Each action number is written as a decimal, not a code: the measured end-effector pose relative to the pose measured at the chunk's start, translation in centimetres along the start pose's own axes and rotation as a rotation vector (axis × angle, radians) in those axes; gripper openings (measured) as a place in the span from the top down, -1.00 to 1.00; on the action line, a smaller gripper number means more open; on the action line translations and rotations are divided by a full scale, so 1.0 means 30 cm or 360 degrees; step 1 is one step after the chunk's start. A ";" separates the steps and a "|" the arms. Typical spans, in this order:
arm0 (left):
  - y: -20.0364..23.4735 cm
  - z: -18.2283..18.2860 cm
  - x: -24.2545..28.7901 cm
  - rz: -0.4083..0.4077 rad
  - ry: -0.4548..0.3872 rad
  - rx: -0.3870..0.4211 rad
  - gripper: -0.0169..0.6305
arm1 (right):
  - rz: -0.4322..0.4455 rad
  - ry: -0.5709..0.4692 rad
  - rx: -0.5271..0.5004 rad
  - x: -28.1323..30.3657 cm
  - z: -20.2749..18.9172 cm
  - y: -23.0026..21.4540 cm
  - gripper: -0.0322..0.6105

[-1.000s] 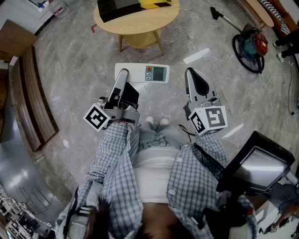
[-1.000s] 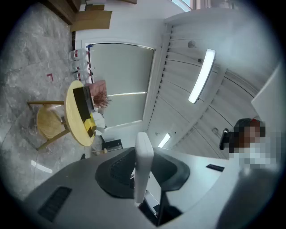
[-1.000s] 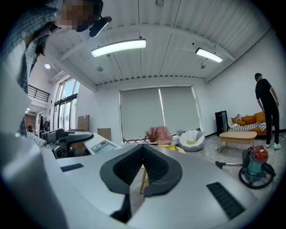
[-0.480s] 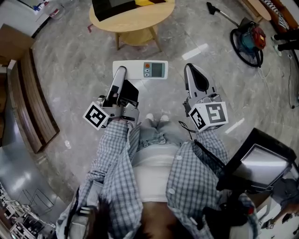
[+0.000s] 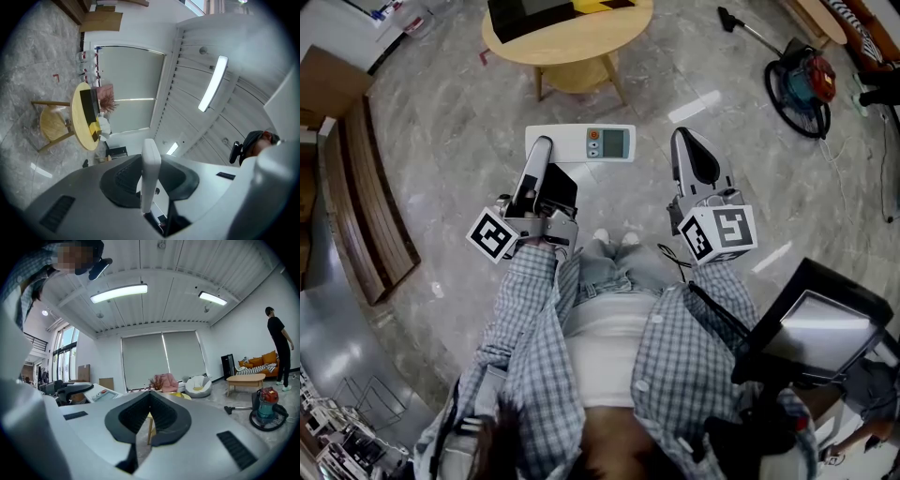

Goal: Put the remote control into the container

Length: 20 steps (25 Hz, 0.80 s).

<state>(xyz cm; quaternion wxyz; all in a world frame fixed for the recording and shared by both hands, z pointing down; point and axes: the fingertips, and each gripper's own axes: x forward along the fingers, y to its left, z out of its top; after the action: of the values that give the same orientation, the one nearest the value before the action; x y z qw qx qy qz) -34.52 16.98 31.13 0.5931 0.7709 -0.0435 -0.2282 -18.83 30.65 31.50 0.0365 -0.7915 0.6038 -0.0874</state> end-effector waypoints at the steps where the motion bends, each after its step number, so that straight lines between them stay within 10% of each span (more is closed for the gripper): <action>1: -0.001 0.001 -0.003 -0.0002 -0.0005 0.0002 0.64 | 0.0006 0.0001 -0.0002 0.000 -0.002 0.002 0.89; 20: -0.076 -0.065 -0.062 0.0041 -0.0145 0.0052 0.64 | 0.0013 0.0109 0.0035 -0.106 -0.027 -0.056 0.89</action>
<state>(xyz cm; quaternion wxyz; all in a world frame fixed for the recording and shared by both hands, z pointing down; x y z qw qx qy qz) -35.84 20.02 29.94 0.5807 0.7686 -0.0841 -0.2549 -18.20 34.20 32.26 0.0248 -0.7850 0.6070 -0.1209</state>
